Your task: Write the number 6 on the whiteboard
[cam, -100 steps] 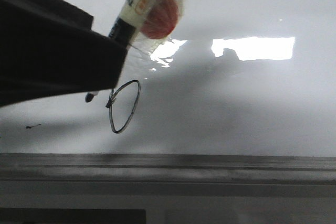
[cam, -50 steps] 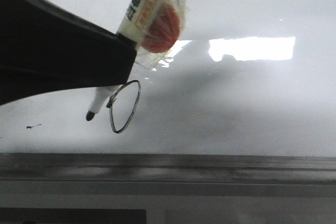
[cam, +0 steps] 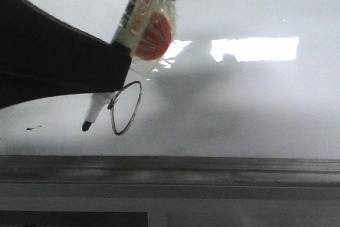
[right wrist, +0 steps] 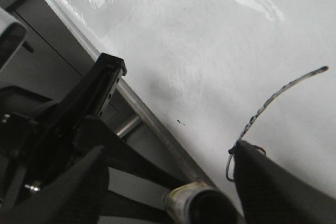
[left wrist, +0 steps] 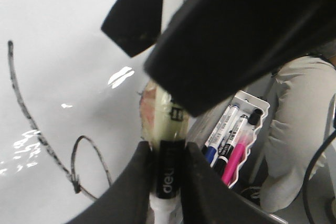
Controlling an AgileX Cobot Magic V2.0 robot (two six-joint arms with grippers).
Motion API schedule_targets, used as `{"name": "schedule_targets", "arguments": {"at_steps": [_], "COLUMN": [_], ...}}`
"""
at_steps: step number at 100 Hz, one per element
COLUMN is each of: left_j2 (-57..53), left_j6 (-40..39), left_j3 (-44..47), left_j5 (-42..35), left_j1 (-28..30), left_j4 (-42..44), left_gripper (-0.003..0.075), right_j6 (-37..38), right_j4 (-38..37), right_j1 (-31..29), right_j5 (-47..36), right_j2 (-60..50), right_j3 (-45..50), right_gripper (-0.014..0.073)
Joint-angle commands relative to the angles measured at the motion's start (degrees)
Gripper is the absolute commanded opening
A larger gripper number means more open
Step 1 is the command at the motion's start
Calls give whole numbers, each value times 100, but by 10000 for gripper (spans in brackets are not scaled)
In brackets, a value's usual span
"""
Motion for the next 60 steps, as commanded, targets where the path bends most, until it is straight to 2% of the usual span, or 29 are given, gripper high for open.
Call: {"name": "schedule_targets", "arguments": {"at_steps": [1, 19, 35, 45, 60], "left_j2": [-122, -344, -354, -354, -354], "left_j6": [-58, -58, -58, -58, -58], "left_j3": [-177, -177, -177, -177, -177], "left_j5": [-308, 170, 815, 1116, 1093], "left_j1": [191, 1007, 1537, 1738, 1821], "left_j4": [-253, -1898, -2975, -3248, -3257], "left_gripper": [-19, -19, -19, -19, -19], "right_j6": [-68, -68, -68, -68, -68], "right_j4": [93, 93, 93, 93, 93], "right_j1": [-4, -4, -4, -4, -4], "right_j5": [-484, -470, -490, -490, -490], "right_j2": [-169, -224, -247, -247, -247], "right_j3": [-194, -194, -194, -194, -194], "right_gripper": [487, 458, 458, 458, 458]}}
